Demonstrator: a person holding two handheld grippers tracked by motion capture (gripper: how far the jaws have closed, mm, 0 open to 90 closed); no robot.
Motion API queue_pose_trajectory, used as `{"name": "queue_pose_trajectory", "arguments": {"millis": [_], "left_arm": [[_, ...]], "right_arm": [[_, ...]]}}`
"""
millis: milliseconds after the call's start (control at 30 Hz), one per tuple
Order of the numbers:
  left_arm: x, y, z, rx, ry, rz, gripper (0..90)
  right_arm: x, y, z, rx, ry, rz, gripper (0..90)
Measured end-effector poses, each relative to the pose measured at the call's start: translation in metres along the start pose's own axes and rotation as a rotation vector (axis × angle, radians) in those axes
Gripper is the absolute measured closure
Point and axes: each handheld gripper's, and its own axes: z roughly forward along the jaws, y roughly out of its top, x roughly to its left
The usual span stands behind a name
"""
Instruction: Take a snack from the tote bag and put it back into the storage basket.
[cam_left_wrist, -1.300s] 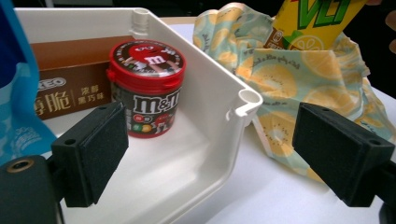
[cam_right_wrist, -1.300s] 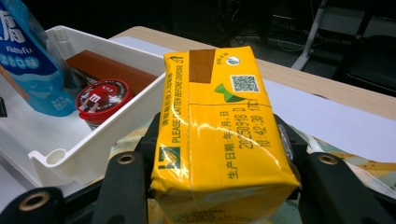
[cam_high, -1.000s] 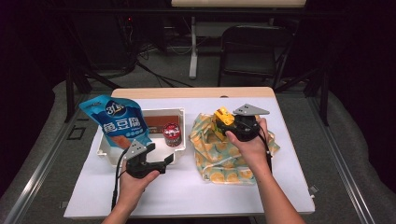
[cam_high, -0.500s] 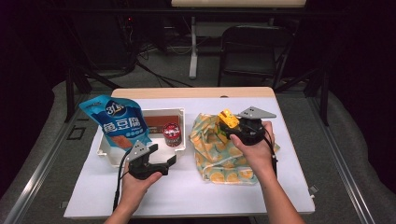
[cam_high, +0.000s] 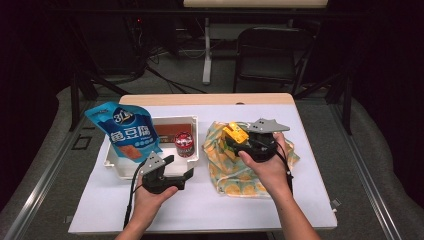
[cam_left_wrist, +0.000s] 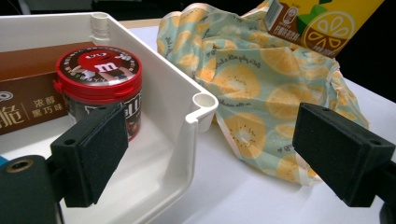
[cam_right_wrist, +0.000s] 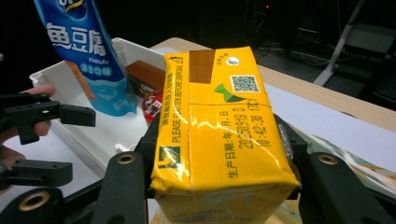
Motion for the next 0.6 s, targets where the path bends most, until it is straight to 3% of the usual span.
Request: {"name": "queue_pose_trajectory", "arguments": {"millis": [233, 600], "left_arm": [[-0.006, 0.002, 0.002, -0.010, -0.011, 0.018, 8.9], [-0.020, 0.008, 0.010, -0.017, 0.010, 0.070, 0.6]], "right_arm": [[0.010, 0.000, 0.008, 0.006, 0.026, -0.002, 50.6], [0.024, -0.001, 0.017, 0.014, 0.062, -0.008, 50.5]]}}
